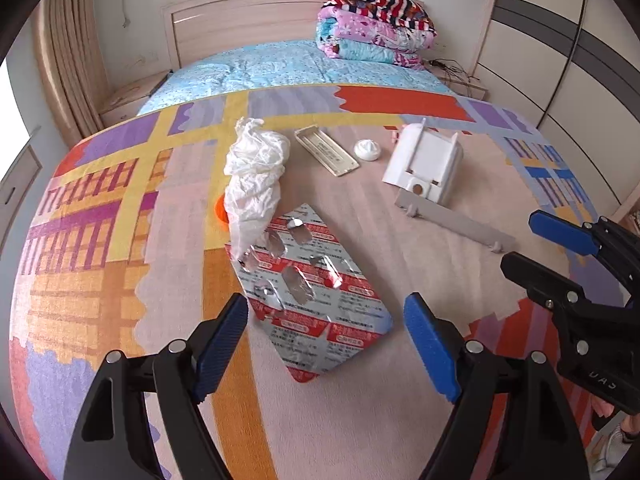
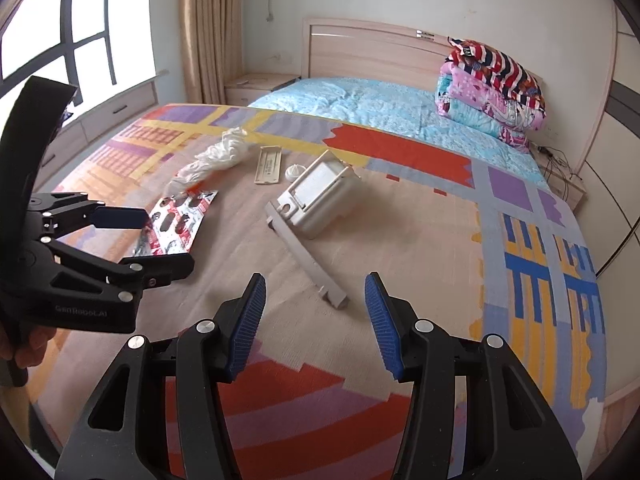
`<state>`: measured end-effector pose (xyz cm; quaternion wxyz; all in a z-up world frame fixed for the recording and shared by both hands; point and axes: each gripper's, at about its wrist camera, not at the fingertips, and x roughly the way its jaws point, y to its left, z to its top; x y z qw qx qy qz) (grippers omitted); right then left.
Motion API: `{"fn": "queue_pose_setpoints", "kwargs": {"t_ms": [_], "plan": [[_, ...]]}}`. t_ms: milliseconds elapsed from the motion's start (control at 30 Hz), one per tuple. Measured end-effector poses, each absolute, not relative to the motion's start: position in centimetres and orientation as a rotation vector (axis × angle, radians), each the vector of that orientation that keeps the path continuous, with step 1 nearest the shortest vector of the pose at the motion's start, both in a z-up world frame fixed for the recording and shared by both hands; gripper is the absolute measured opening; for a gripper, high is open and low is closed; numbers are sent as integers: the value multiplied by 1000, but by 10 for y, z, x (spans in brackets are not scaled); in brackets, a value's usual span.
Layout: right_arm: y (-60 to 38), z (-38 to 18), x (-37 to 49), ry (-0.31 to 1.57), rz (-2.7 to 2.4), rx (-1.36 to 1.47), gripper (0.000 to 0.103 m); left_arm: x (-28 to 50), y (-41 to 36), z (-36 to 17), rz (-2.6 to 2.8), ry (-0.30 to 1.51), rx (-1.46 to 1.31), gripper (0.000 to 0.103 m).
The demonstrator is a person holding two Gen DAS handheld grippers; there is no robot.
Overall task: Collect trash
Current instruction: 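Move both tools back over the bed toward the pill blister pack, then grasp the grey stick with the right gripper while the left gripper grasps the blister pack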
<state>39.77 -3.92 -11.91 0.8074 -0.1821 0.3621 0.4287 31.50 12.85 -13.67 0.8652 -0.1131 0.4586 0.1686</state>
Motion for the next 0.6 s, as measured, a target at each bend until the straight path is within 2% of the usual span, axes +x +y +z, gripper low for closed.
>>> {"fn": "queue_pose_setpoints", "kwargs": {"t_ms": [433, 500, 600], "plan": [[-30, -132, 409, 828, 892, -394, 50, 323, 125, -145, 416, 955, -204, 77], [-27, -136, 408, 850, 903, -410, 36, 322, 125, -145, 421, 948, -210, 76], [-24, -135, 406, 851, 898, -410, 30, 322, 123, -145, 425, 946, -197, 72]]}}
